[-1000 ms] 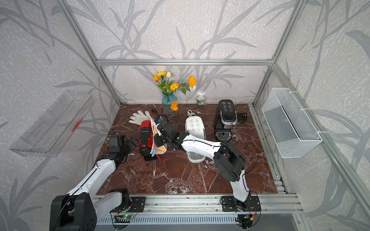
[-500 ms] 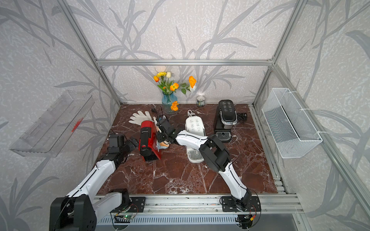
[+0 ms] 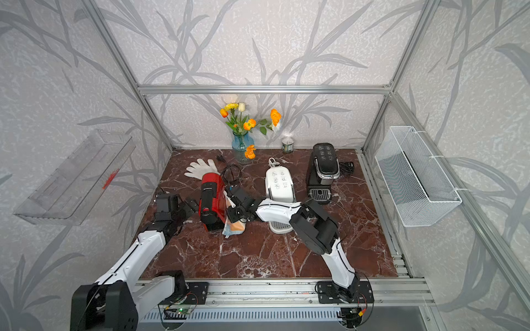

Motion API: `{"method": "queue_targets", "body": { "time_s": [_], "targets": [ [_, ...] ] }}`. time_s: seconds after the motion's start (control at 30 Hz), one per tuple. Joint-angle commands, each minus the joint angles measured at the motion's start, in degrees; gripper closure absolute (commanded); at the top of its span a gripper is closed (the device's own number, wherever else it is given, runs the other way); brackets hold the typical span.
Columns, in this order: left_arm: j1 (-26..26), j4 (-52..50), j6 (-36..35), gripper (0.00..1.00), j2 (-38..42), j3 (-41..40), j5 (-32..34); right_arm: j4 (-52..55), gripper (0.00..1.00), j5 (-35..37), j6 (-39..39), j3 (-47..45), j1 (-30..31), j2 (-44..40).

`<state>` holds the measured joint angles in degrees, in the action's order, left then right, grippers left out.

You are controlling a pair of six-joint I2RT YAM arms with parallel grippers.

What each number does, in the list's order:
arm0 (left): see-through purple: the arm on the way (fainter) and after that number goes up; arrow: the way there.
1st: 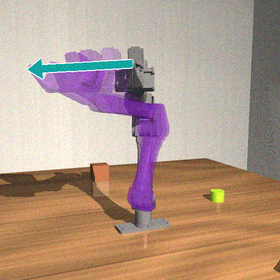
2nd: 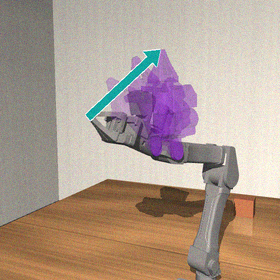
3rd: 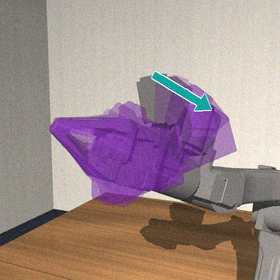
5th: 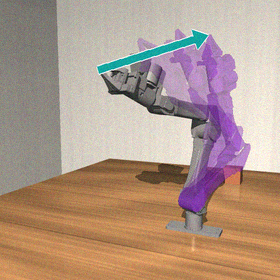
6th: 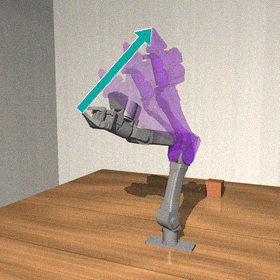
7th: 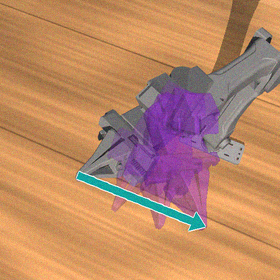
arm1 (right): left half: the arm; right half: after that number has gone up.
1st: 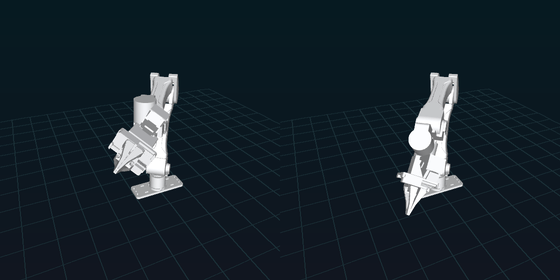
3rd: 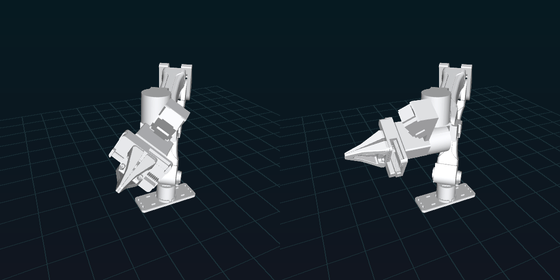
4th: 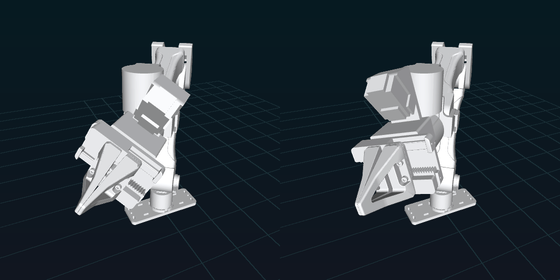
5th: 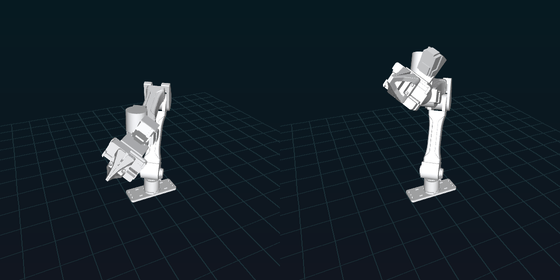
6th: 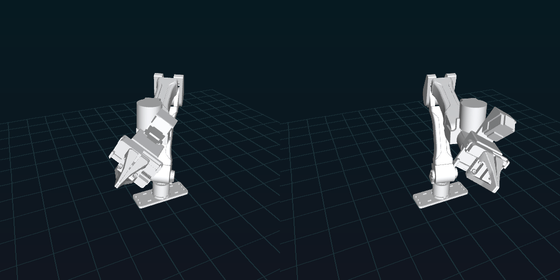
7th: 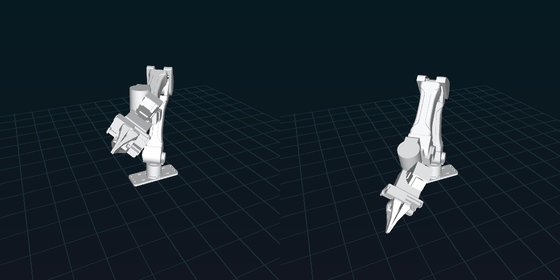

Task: Wipe the surface of a coffee machine
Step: Wipe the dirt from the surface of the coffee machine.

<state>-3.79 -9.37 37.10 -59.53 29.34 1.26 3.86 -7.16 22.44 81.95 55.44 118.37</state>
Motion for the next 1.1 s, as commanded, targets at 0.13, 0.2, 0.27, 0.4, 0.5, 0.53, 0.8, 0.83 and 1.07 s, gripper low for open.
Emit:
{"method": "queue_targets", "body": {
  "time_s": [0.13,0.2,0.27,0.4,0.5,0.53,0.8,0.83,1.07],
  "targets": [
    [0.9,-1.0,-0.8,0.00,1.4,-0.3,-1.0,-7.8,0.96,-1.4,0.3,-1.4,1.1,-10.3],
    [0.9,-1.0,-0.7,0.00,1.8,-0.5,-0.9,-7.4,0.95,-0.7,-0.8,0.5,1.0,-9.8],
    [0.8,-1.2,-0.2,0.00,2.3,-0.6,-1.2,-4.9,0.95,-0.5,-2.6,4.5,0.8,-7.8],
    [0.8,-0.5,-0.2,0.01,3.4,-1.7,-2.2,-2.5,0.95,0.3,-5.0,10.7,0.1,-2.8],
    [0.7,-0.9,-0.7,0.01,3.3,-1.4,-1.5,-1.0,0.95,0.1,-5.5,14.9,-0.7,1.7],
    [0.8,-1.5,-0.9,0.01,3.3,-0.9,-1.4,-0.6,0.95,-0.1,-5.5,16.1,-0.9,3.1],
    [0.7,-5.4,-1.3,0.01,6.4,1.0,-0.7,1.4,0.95,-2.4,-4.9,17.2,-0.9,8.8],
    [0.8,-5.9,-1.0,0.01,7.2,1.2,-0.8,1.0,0.95,-2.6,-4.7,15.8,-0.8,8.5],
    [0.8,-10.9,-1.1,0.00,11.3,4.1,-1.4,-3.4,0.95,-6.0,-0.8,4.7,-0.5,3.9]
  ]
}}
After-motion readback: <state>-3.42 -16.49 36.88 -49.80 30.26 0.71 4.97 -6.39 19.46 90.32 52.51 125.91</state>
